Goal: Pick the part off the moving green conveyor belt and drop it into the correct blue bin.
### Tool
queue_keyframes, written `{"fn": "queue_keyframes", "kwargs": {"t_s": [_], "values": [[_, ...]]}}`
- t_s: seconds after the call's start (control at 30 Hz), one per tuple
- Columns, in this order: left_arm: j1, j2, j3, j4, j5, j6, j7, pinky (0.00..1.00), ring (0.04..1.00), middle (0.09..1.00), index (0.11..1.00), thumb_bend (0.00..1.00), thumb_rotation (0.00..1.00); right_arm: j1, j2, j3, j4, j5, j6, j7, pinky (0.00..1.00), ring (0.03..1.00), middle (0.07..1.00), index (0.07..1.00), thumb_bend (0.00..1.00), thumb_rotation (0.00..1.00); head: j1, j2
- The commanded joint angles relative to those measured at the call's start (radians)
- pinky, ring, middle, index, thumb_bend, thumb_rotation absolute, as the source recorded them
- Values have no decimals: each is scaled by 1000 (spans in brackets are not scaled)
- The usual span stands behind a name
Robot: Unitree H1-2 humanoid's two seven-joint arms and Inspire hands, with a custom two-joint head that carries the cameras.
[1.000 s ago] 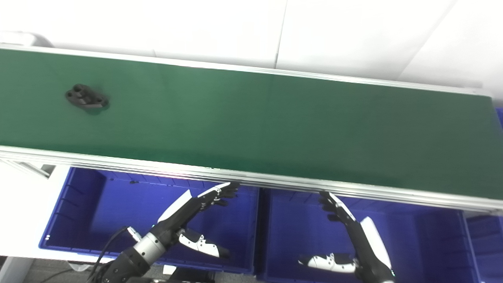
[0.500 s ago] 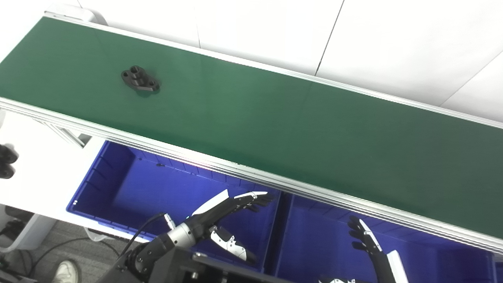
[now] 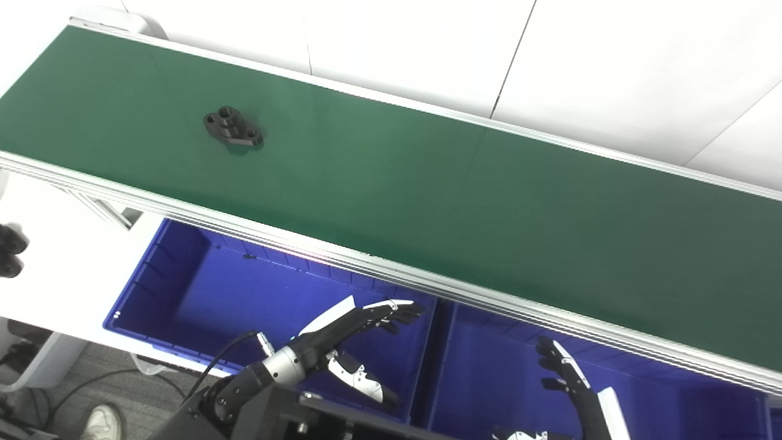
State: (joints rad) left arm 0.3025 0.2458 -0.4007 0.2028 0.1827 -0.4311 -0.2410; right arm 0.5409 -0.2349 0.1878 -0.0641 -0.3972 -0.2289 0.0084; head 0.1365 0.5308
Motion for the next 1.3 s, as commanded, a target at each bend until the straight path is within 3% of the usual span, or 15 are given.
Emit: {"fn": "queue_keyframes", "kwargs": {"t_s": [0.0,0.3,0.7,1.0,1.27], "values": [[-13,9,-5,-5,-11,-38,22,743,834,872,857,909,256,-4,4,0,-10,6,-60,-19,684,818,858,881,894,232,-2,-9],[-39,23,-38,34,-14,-39,63,728,824,863,850,902,260,-16,10,5,-4,-13,-29,-19,710,823,846,882,892,232,-14,-35],[-59,35,-70,54,-28,-39,87,711,815,857,837,903,226,-22,20,4,7,-9,-38,-24,698,817,837,882,891,222,-23,-34],[-58,31,-76,58,-19,-39,99,716,820,859,841,913,235,-21,22,-5,35,-8,-124,-79,708,788,810,854,884,207,-14,-20],[-40,28,-69,26,-30,-39,92,732,834,869,840,903,202,0,30,-16,8,9,-236,-147,679,750,771,819,875,188,-77,41]]}}
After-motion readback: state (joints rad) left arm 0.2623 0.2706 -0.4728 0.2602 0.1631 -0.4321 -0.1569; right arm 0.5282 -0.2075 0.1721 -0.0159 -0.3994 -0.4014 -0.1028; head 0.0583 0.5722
